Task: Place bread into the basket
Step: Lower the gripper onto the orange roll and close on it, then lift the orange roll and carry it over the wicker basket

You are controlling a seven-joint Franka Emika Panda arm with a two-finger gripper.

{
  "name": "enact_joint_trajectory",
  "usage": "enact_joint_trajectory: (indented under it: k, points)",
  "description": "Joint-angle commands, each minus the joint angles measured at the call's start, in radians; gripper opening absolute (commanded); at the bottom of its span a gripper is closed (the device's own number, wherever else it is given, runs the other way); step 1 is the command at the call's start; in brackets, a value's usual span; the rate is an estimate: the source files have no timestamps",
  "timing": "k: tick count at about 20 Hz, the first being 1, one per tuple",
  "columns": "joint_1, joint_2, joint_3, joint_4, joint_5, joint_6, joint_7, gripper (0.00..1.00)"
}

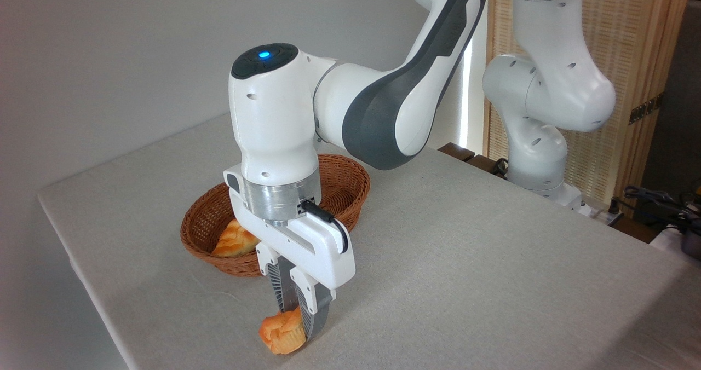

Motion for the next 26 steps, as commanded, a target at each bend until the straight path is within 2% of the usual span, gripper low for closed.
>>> enact_joint_trajectory:
  k: [1, 4, 6, 11, 13, 16, 18, 21, 24, 26]
  points:
    - [0.012, 0.016, 0.001, 0.005, -0.002, 0.015, 0.016, 0.24]
    - [0.012, 0.006, 0.008, 0.023, -0.002, 0.01, 0.013, 0.24]
    - [0.014, -0.004, 0.011, 0.04, -0.004, -0.004, 0.012, 0.18]
    - [0.014, -0.01, 0.018, 0.131, -0.004, -0.114, 0.012, 0.18]
    - [0.014, -0.035, 0.016, 0.181, -0.005, -0.195, 0.007, 0.21]
    - [0.012, -0.093, 0.001, 0.238, -0.022, -0.396, 0.007, 0.22]
    - [0.011, -0.142, -0.034, 0.238, -0.056, -0.512, 0.004, 0.26]
    - [0.011, -0.19, -0.082, 0.231, -0.122, -0.654, -0.001, 0.26]
    - [0.011, -0.214, -0.111, 0.208, -0.237, -0.734, -0.028, 0.28]
    - [0.011, -0.222, -0.165, 0.163, -0.248, -0.735, -0.034, 0.31]
